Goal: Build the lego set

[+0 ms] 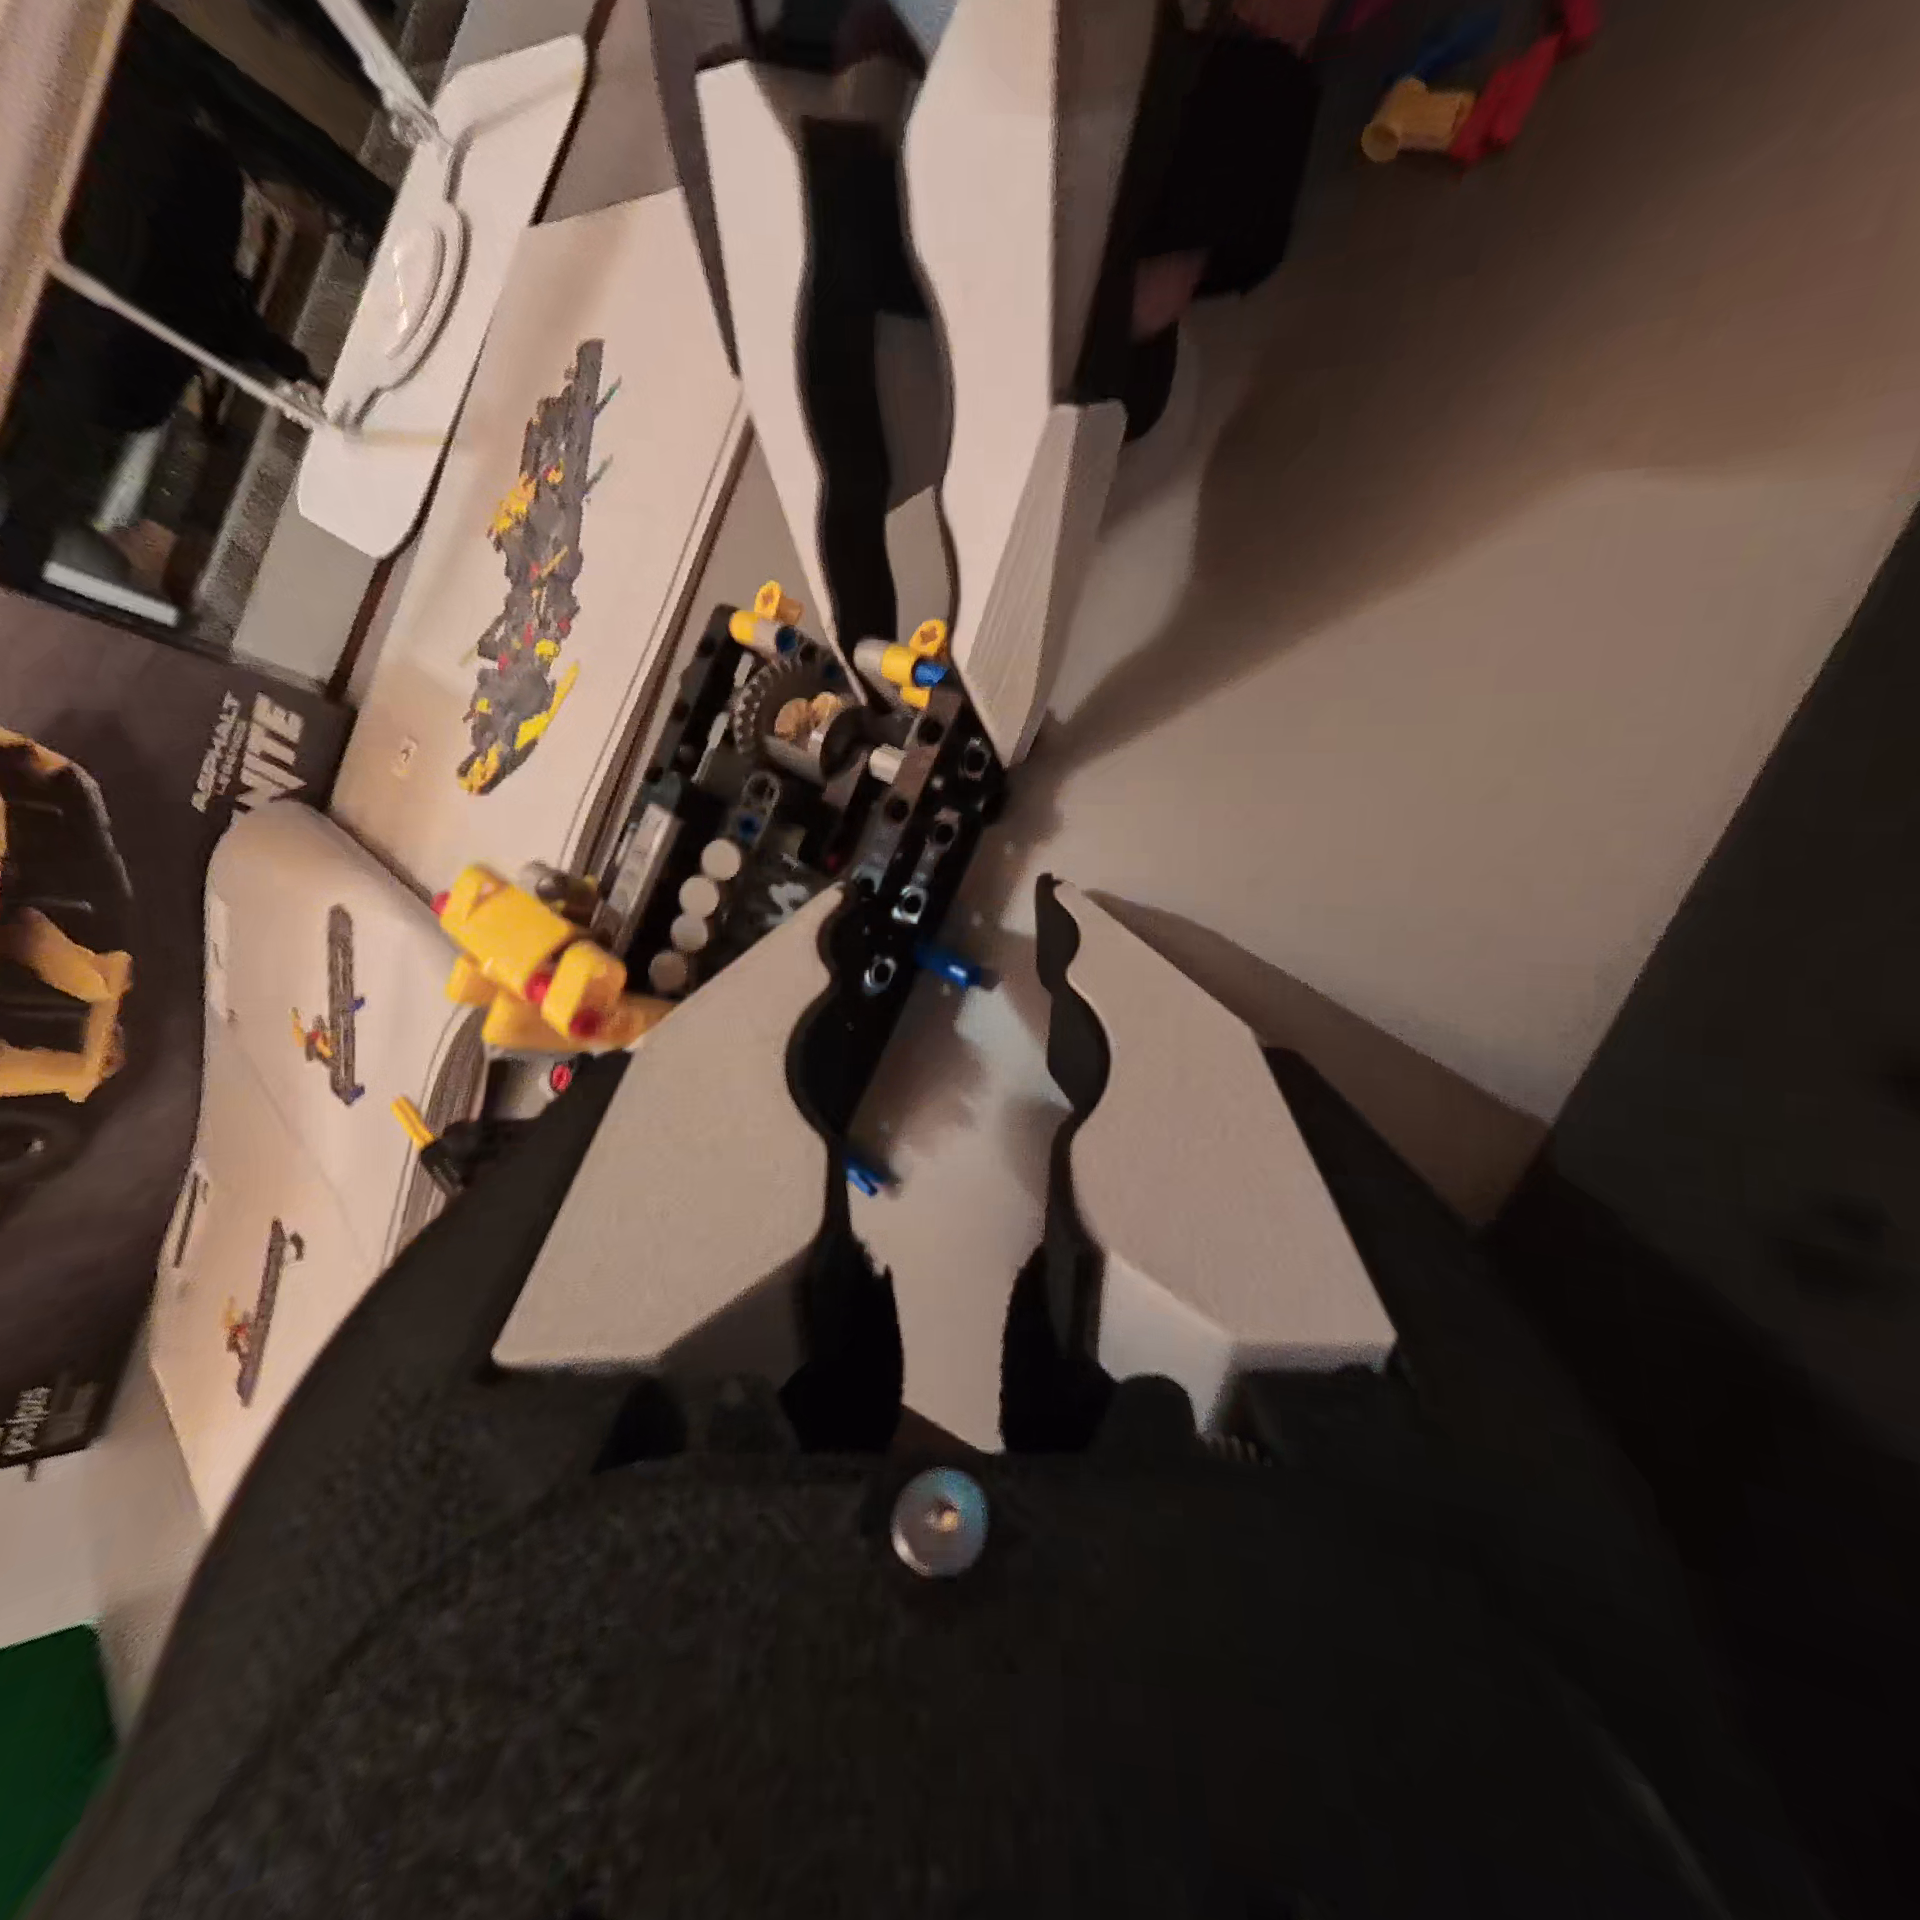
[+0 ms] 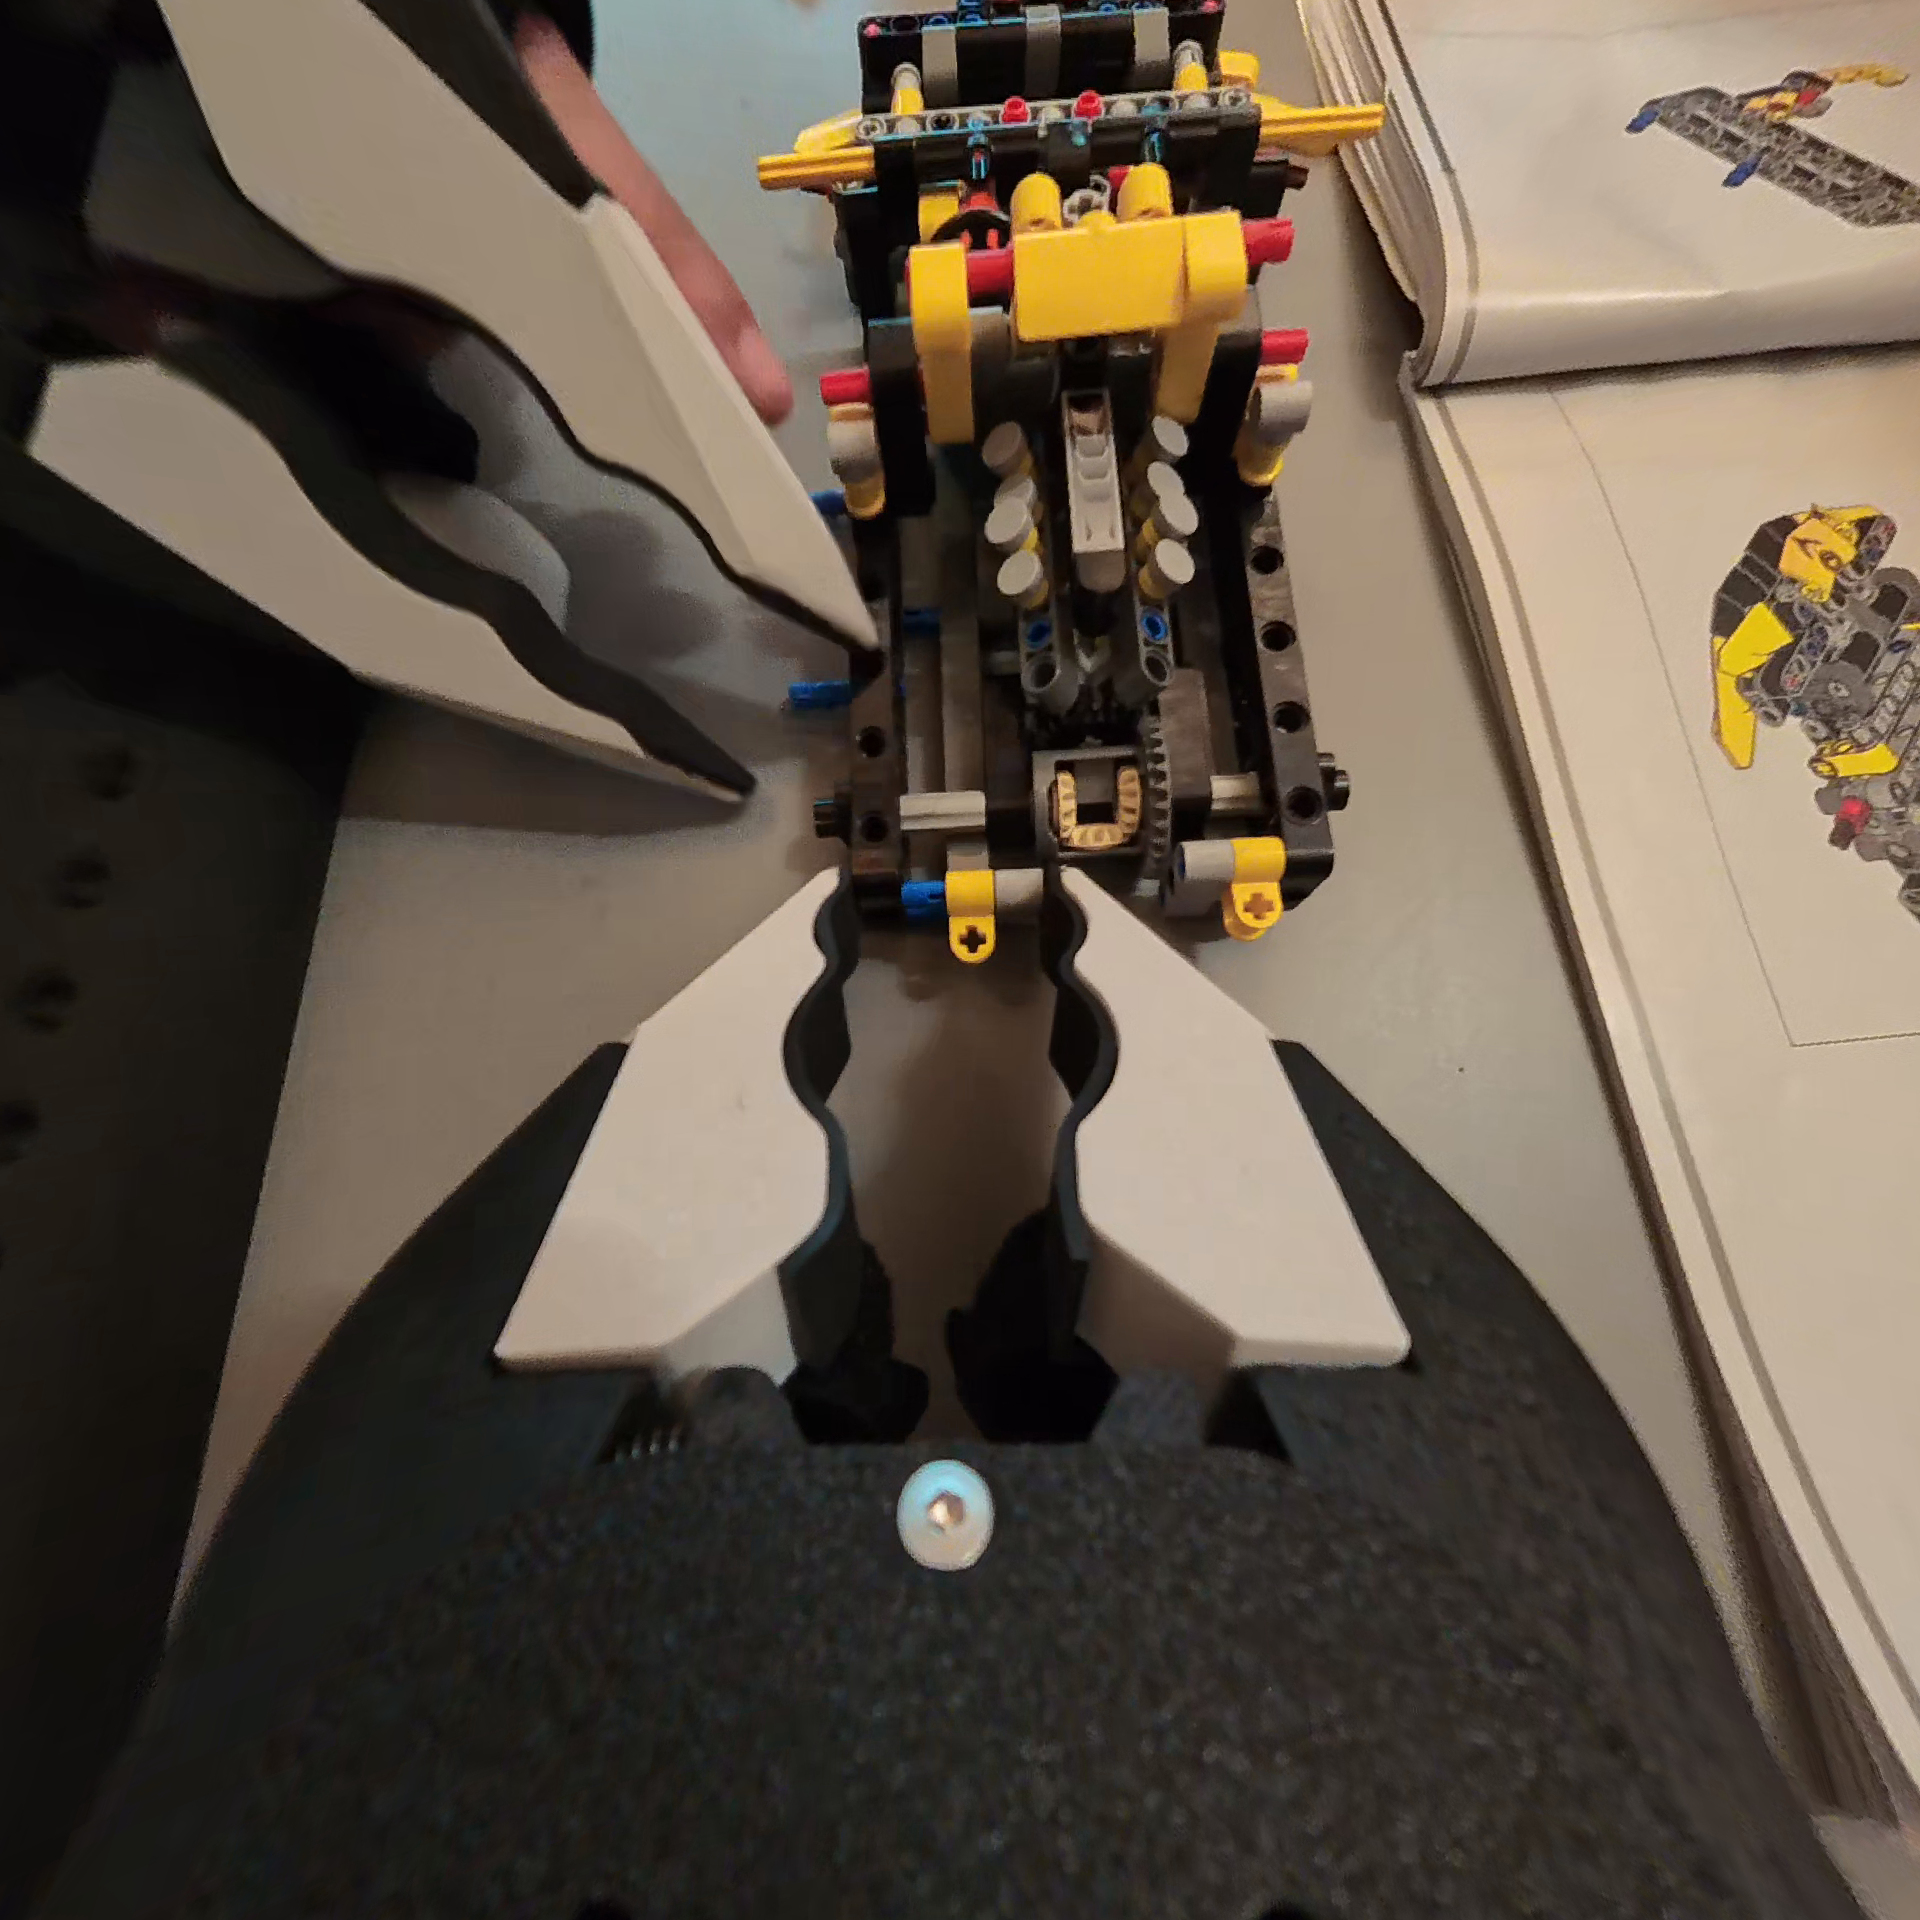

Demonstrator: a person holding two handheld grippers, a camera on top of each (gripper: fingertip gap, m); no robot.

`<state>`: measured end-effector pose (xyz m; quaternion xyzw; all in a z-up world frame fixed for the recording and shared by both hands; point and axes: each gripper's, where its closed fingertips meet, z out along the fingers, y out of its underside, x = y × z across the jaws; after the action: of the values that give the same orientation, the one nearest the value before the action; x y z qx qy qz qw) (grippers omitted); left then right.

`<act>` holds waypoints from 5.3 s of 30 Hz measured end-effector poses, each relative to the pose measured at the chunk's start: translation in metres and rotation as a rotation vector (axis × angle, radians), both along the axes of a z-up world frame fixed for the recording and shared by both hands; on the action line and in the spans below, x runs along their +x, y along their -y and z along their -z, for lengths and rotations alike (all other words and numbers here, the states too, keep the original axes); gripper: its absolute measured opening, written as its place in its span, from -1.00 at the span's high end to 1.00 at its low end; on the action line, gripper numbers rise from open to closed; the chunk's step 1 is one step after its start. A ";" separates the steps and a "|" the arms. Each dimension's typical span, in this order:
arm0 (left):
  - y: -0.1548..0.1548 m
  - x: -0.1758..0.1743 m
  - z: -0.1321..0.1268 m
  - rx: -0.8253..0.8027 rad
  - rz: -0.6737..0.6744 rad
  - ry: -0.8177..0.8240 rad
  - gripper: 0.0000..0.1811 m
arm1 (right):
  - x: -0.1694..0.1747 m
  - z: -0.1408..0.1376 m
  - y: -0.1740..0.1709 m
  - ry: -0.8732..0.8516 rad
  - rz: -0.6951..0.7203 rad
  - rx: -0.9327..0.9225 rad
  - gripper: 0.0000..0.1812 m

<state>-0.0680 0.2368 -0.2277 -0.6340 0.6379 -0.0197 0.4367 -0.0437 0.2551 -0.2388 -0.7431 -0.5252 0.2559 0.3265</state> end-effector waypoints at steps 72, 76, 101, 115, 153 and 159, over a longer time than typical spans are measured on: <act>-0.012 0.006 0.002 0.125 0.043 -0.035 0.73 | 0.006 -0.011 0.000 -0.025 0.058 0.101 0.61; -0.012 0.006 0.002 0.126 0.045 -0.040 0.74 | 0.001 -0.018 -0.001 -0.045 0.049 0.131 0.61; -0.013 0.005 0.002 0.142 0.049 -0.048 0.74 | 0.005 -0.006 0.000 -0.014 0.080 0.038 0.63; -0.022 -0.066 0.009 -0.160 -0.156 0.033 0.95 | 0.004 -0.006 -0.001 -0.021 0.078 0.067 0.64; -0.065 -0.031 -0.004 -0.460 0.392 -0.178 0.06 | -0.033 0.000 -0.049 0.251 0.190 0.088 -0.05; -0.065 -0.036 -0.003 -0.476 0.420 -0.208 0.05 | -0.034 0.002 -0.049 0.263 0.178 0.091 -0.02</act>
<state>-0.1036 0.3017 -0.2244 -0.5714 0.7733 -0.1931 0.1954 -0.0780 0.3040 -0.2404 -0.7981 -0.5065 0.1026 0.3097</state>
